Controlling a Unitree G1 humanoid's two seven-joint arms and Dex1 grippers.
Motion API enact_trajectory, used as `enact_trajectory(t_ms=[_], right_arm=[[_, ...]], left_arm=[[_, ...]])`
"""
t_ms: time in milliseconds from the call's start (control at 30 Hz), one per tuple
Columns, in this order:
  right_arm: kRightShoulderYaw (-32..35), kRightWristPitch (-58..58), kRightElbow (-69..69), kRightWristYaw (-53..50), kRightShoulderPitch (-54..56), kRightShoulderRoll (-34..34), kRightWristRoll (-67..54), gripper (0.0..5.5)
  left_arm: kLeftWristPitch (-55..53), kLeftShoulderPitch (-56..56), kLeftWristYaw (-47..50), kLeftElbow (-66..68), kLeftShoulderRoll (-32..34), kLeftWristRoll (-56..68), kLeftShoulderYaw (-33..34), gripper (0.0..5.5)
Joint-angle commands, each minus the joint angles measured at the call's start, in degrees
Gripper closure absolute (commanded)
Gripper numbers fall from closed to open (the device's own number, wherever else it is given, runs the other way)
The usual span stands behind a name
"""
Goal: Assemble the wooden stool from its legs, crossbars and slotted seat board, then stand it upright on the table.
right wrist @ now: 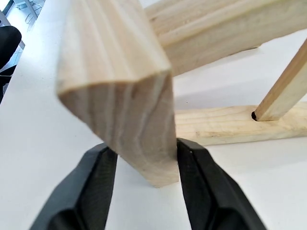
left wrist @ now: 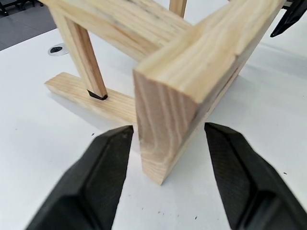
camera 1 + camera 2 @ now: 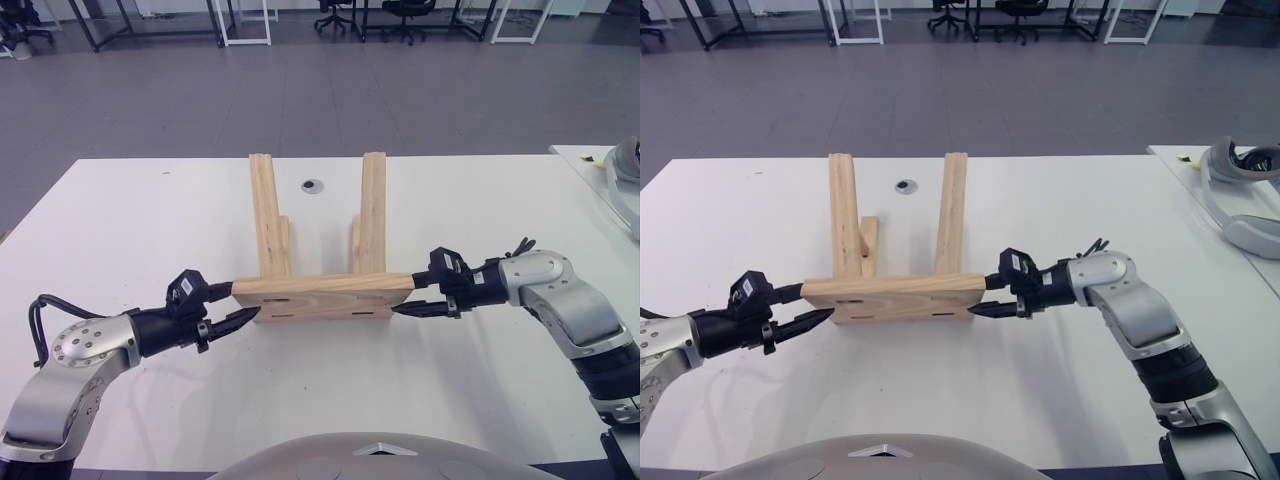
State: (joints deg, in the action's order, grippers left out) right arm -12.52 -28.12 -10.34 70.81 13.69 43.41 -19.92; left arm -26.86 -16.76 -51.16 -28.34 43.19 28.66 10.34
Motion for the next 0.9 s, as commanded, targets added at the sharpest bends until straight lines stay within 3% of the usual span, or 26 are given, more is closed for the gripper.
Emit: enact_trajectory(t_ms=[33, 167, 267, 367, 567, 700, 800, 900], right_arm=[[-0.77, 1.78, 1.01, 0.15, 2.48, -0.74, 1.0, 3.97], [0.24, 0.59, -0.08, 0.94, 4.25, -1.72, -1.4, 3.98], [3.81, -4.37, -2.04, 3.83, 8.25, -0.57, -7.32, 3.98], [7.99, -11.51, -3.24, 7.52, 14.8, 0.45, -15.57, 4.0], [15.07, -33.09, 0.87, 14.91, 32.52, 2.04, -35.8, 4.04], [16.19, -53.36, 6.98, 14.94, 41.71, 0.04, -47.28, 4.1], [17.7, -62.86, 16.16, 12.43, 48.82, -3.56, -51.25, 4.13], [12.39, -64.37, 25.89, 9.75, 53.1, -0.62, -60.36, 4.16]], left_arm=[[1.18, 0.77, -1.99, 0.32, 0.99, -0.67, -1.82, 3.34], [1.32, 4.06, -3.21, 0.16, 1.7, 1.47, -1.37, 3.49], [-2.32, 6.44, -4.85, -3.64, 3.71, 9.36, 3.81, 3.51], [-7.91, 9.72, -5.66, -7.38, 6.5, 19.6, 9.08, 3.56], [-21.48, 20.73, -1.68, -8.35, 17.0, 53.57, 16.84, 3.58], [-24.88, 21.79, 4.74, -4.75, 26.15, 80.83, 16.36, 3.61], [-28.09, 27.36, 3.6, 1.71, 25.37, 84.33, 12.6, 3.72], [-35.36, 31.63, -0.66, 10.01, 25.17, 84.34, 10.04, 3.87]])
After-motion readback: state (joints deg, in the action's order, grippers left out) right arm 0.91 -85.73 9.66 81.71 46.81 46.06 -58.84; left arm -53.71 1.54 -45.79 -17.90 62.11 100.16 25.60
